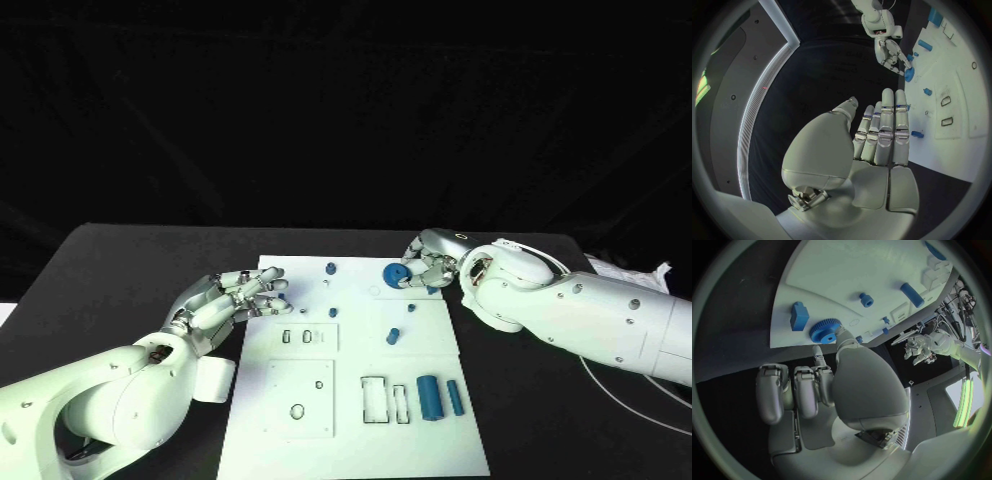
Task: Assemble the parts on the task board
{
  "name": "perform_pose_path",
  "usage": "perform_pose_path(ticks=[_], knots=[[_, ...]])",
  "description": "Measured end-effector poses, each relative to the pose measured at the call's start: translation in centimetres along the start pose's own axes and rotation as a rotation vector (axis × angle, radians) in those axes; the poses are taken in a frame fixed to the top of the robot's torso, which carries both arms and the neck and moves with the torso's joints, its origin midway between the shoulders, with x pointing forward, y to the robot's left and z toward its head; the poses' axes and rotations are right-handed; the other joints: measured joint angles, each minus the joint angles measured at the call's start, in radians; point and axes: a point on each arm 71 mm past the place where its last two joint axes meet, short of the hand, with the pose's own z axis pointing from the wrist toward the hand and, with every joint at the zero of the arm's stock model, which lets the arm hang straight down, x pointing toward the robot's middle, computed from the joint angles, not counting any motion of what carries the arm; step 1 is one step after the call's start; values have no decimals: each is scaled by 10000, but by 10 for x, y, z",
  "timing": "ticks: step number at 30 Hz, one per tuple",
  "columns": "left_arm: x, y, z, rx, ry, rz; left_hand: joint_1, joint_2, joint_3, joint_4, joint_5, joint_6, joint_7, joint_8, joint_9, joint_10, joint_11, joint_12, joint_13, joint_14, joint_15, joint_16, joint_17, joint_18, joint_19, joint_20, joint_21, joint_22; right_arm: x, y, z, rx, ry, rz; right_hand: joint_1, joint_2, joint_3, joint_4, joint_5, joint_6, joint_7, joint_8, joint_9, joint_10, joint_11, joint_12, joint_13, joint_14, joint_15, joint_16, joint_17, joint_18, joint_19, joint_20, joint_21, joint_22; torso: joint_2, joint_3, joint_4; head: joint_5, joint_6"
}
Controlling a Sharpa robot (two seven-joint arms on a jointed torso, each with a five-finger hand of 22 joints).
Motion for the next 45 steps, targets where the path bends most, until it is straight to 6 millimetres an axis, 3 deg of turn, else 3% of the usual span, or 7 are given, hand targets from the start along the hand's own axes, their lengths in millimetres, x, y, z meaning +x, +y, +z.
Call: perform_pose_path(ticks=[18,33,36,38,45], knots=[[0,0,1,-10,39,22,0,0,0,0,0,0,0,0,0,0,0,0,1,0,0,0,-1,-1,0,0,0,1,5,6,7,133,-12,-39,157,157,2,53,115,63,-17,118,8,-1,0,105,-2,0,-1,87,-2,3,35,-35,47,-2,-16,-12,13,11,-42],[1,1,1,-24,67,28,0,0,0,0,0,0,0,0,0,1,0,0,3,1,0,0,6,0,0,0,0,1,7,7,10,179,-43,-318,346,347,172,-115,113,314,-83,223,23,-2,-1,184,-4,0,-1,87,-4,19,35,-36,83,-4,-19,-10,16,19,-106],[1,1,1,-26,70,30,0,0,0,0,0,0,0,0,0,1,0,0,2,1,0,0,6,0,0,0,0,2,7,8,10,118,-90,-465,563,564,409,-353,-364,514,-116,309,22,19,-22,242,-4,0,-1,87,-4,14,71,-72,125,-4,-22,-9,22,19,-129],[1,1,1,-29,71,31,0,0,0,0,0,0,0,0,0,1,0,0,2,1,0,0,6,0,0,0,0,1,7,10,10,68,-119,-586,631,612,544,-455,-527,585,-142,309,25,53,-56,247,-4,0,-1,87,-4,-90,71,-72,125,-5,-23,-10,22,14,-135],[1,1,1,-33,76,33,0,0,30,-31,0,-36,36,0,0,1,0,0,3,1,0,0,27,0,-36,-37,-43,-12,7,18,8,-244,-425,-798,1144,897,977,-583,-704,715,-65,316,22,31,-256,415,-5,-19,-134,87,-4,-127,87,-201,164,-6,-24,-10,23,13,-137]])
